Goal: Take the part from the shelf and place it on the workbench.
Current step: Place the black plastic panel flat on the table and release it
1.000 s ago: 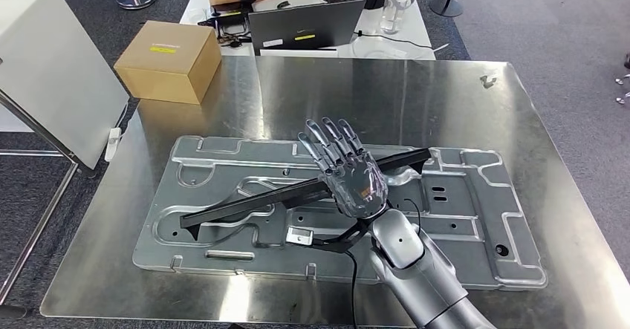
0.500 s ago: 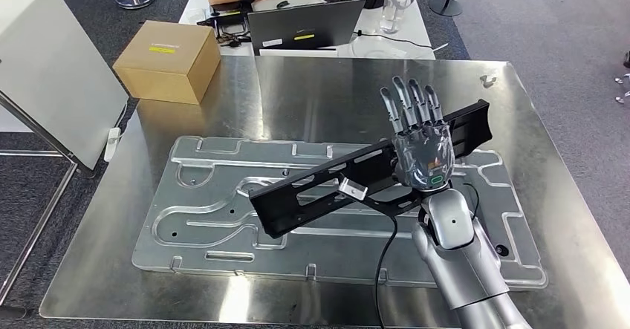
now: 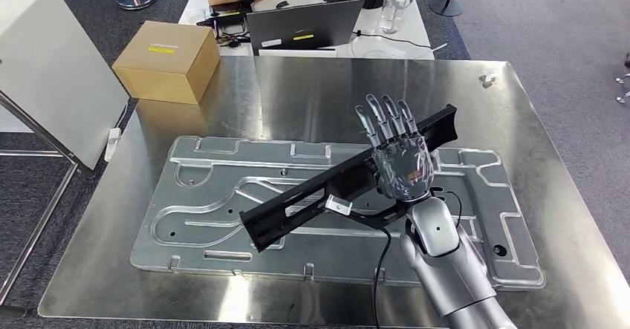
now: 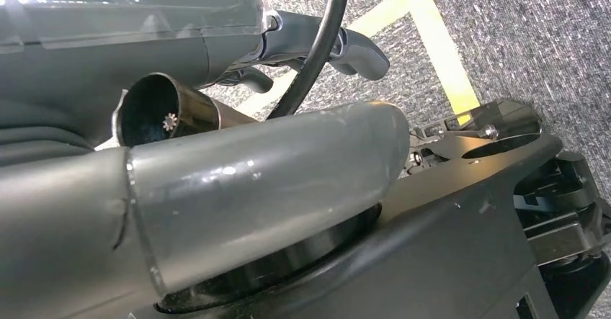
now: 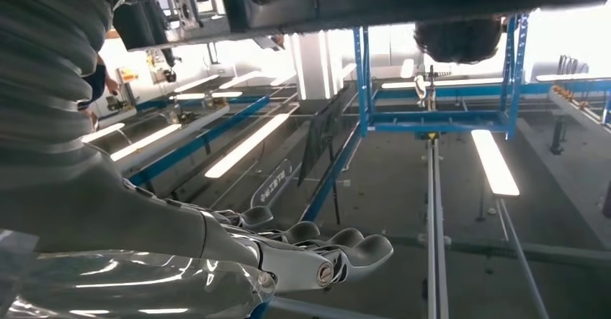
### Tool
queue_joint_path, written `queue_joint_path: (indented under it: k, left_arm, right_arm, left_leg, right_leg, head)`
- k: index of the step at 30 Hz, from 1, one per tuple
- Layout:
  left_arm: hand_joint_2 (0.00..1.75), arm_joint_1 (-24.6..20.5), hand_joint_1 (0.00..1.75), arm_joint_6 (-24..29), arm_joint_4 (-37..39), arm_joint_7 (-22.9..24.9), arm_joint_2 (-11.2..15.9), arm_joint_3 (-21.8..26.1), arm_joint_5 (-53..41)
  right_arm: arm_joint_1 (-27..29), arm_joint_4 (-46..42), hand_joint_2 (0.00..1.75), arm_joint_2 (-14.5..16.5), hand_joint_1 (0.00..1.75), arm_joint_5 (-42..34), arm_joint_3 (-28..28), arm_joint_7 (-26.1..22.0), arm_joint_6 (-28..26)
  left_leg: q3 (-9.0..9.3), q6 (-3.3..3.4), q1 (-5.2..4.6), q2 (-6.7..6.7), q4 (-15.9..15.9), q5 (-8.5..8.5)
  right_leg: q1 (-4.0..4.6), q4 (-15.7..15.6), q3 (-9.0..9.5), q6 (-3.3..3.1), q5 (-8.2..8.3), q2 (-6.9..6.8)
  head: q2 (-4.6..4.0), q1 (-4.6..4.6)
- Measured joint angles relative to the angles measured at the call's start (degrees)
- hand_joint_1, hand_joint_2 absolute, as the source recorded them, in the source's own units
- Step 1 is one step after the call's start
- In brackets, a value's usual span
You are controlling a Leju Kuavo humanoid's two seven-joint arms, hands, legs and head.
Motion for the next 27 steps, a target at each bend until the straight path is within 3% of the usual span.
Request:
queue_joint_path:
  k: [10, 18, 27]
  left_arm:
    - [0.0, 0.57, 0.0, -0.05, 0.0, 0.1, 0.12, 0.0, 0.19]
    - [0.0, 1.3, 0.0, -0.45, 0.0, -0.35, 0.45, 0.0, 0.93]
    - [0.0, 1.41, 0.0, -1.15, 0.0, -1.5, 0.61, 0.0, 0.93]
  right_arm:
    - [0.04, 2.77, 1.75, -0.05, 0.0, -3.67, 1.71, 1.35, 0.06]
    - [0.23, 3.59, 1.75, -1.19, 0.0, -6.6, -6.97, -0.03, 0.01]
    - [2.19, 4.39, 1.75, -0.99, 0.0, -5.13, -8.12, -1.5, 0.01]
  left_leg:
    - [0.02, 0.0, 0.0, 0.03, 0.0, 0.0]
    - [0.03, 0.02, -0.01, 0.04, 0.0, -0.01]
    - [0.05, 0.02, -0.02, 0.07, -0.01, -0.01]
  right_leg:
    - [0.0, 0.0, -0.02, 0.0, 0.0, 0.01]
    - [-0.05, -0.02, 0.03, 0.01, 0.0, 0.02]
    - [-0.03, -0.01, 0.02, 0.01, 0.0, 0.02]
  head:
    - [0.0, 0.0]
    - [0.0, 0.02]
    - [0.0, 0.0]
